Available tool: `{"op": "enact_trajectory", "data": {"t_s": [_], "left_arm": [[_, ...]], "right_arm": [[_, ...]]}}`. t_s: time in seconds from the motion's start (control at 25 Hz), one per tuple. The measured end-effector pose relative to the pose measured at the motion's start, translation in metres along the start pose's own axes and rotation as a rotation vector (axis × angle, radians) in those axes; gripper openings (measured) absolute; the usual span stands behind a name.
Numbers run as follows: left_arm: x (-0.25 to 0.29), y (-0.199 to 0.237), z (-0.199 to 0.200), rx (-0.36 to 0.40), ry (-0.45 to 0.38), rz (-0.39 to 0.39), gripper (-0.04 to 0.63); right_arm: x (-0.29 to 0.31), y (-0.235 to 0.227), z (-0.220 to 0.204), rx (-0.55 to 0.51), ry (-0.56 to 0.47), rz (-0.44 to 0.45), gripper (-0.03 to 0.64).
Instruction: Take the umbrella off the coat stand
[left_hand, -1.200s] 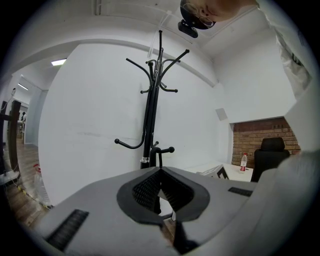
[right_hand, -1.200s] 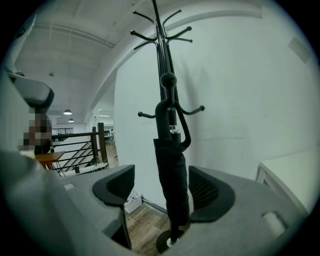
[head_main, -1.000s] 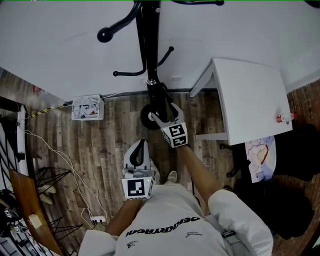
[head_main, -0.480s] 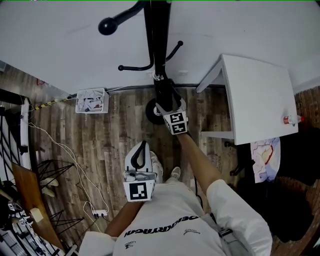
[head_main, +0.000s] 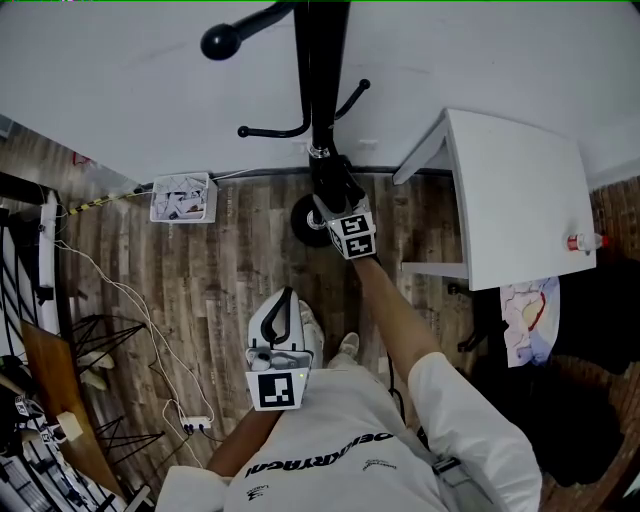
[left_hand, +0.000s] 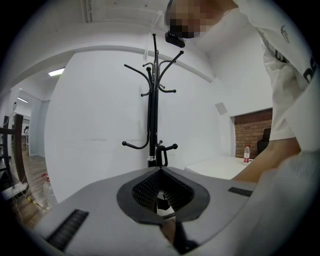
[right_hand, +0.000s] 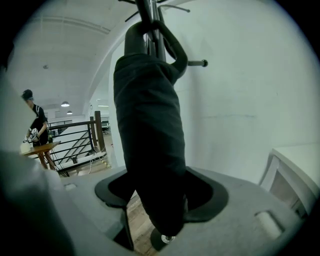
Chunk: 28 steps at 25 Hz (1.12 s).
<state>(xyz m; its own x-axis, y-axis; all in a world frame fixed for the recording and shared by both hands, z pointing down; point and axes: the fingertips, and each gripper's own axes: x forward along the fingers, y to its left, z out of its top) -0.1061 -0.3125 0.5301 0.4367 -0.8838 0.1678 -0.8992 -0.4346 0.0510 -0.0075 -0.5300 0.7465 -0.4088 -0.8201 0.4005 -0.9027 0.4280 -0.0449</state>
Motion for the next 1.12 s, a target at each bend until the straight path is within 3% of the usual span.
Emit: {"op": "enact_trajectory", "data": {"t_s": [0.2,0.52,1.12], "left_arm": [[-0.004,-0.002,-0.002,0.013,0.003,-0.003,-0.003],[-0.009,-0.012,0.005,0.016,-0.019,-0.011,-0.002],[-0.029,-0.030,0.024,0.031,-0.069,-0.002,-0.002]], "right_arm": [[-0.015,-0.002,-0.005,0.010,0.022,-0.065,0.270],[-0.034,0.006,-0.010,0.033,0.085,-0.044,0.265],[-0.080,0.022,0.019,0.002,0.105,-0.018,0.265]]}}
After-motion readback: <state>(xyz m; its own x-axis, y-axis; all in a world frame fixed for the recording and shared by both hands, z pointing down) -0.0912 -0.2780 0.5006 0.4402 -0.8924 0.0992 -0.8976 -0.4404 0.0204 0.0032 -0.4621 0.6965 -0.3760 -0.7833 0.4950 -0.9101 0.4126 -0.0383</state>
